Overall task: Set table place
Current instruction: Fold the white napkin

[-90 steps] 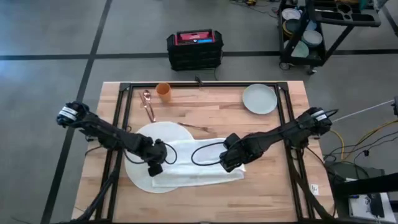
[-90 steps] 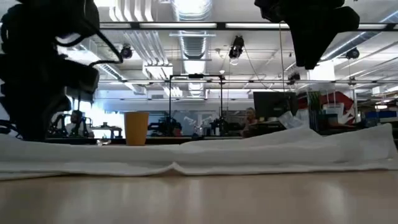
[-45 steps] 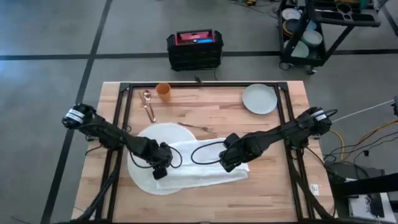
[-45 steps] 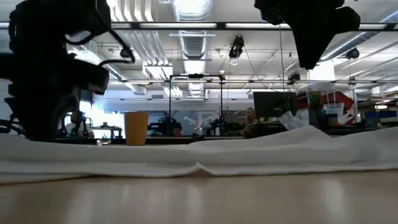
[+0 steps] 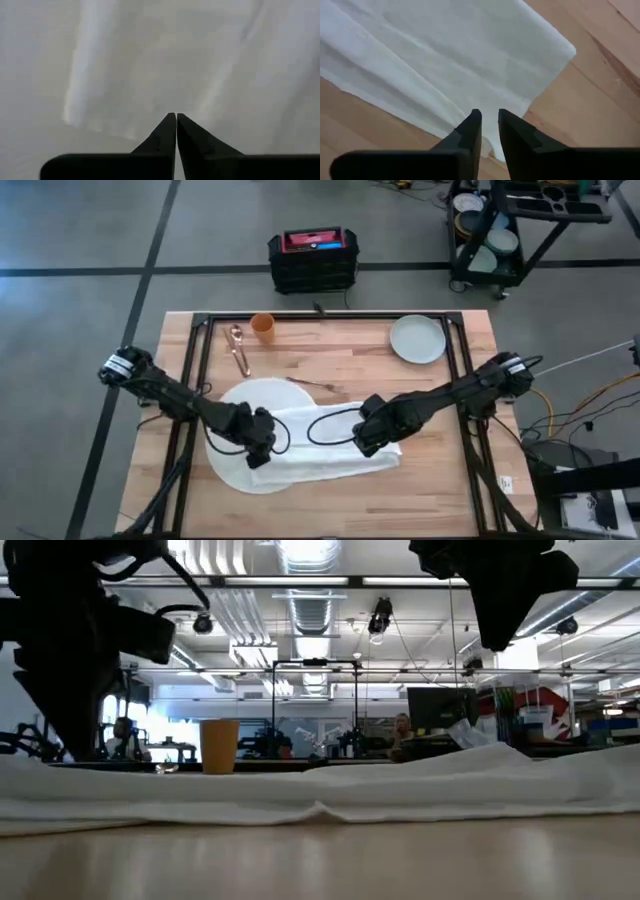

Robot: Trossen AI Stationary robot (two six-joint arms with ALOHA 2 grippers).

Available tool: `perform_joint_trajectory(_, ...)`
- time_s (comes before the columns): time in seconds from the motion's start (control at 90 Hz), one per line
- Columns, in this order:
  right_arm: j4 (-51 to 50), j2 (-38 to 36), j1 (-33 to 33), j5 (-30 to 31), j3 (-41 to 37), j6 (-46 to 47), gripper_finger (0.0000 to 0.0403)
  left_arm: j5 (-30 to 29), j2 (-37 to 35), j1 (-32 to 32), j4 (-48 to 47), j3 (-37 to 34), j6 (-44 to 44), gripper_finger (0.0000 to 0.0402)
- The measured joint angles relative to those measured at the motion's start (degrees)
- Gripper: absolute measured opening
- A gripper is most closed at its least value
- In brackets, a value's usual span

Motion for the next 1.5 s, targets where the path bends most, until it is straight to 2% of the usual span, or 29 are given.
perform_joint_trajectory(0.367,0.0,0.0,0.0,-1.0,0.0,0.1,0.0071,0.6,0.0,-3.6,1.3,-2.9,-5.3,0.0000)
perform_joint_trajectory(0.611,0.0,0.0,0.0,-1.1,0.0,0.3,0.0058,3.9,0.0,-5.5,9.8,-3.0,-5.6,0.0000)
perform_joint_trajectory(0.811,0.0,0.0,0.0,-1.1,0.0,0.3,0.0042,13.3,0.0,-5.9,11.6,-2.8,-7.4,0.0000)
perform_joint_trajectory(1.0,0.0,0.0,-0.1,-1.1,0.0,-0.3,0.0041,31.8,-0.1,-7.9,19.6,-2.7,-6.1,0.0000)
perform_joint_trajectory(1.067,0.0,0.0,-0.1,-1.1,0.0,-0.7,0.0045,34.7,-0.5,-8.7,20.7,-2.6,-5.3,0.0000)
perform_joint_trajectory(1.144,0.0,0.0,-0.2,-1.1,0.0,-0.8,0.0051,33.2,-1.8,-9.0,19.4,-2.1,-6.0,0.0000)
perform_joint_trajectory(1.222,0.0,0.0,-0.3,-1.1,0.0,-0.8,0.0058,27.7,-3.2,-8.9,17.0,-1.4,-6.8,0.0000)
perform_joint_trajectory(1.344,-0.1,0.0,-0.3,-0.9,0.0,-0.9,0.0068,16.0,-5.2,-8.8,11.5,-0.7,-6.8,0.0000)
perform_joint_trajectory(1.5,-0.3,-0.1,-0.4,-2.5,0.0,-0.8,0.0077,9.6,-6.3,-8.0,6.3,-0.7,-5.5,0.0000)
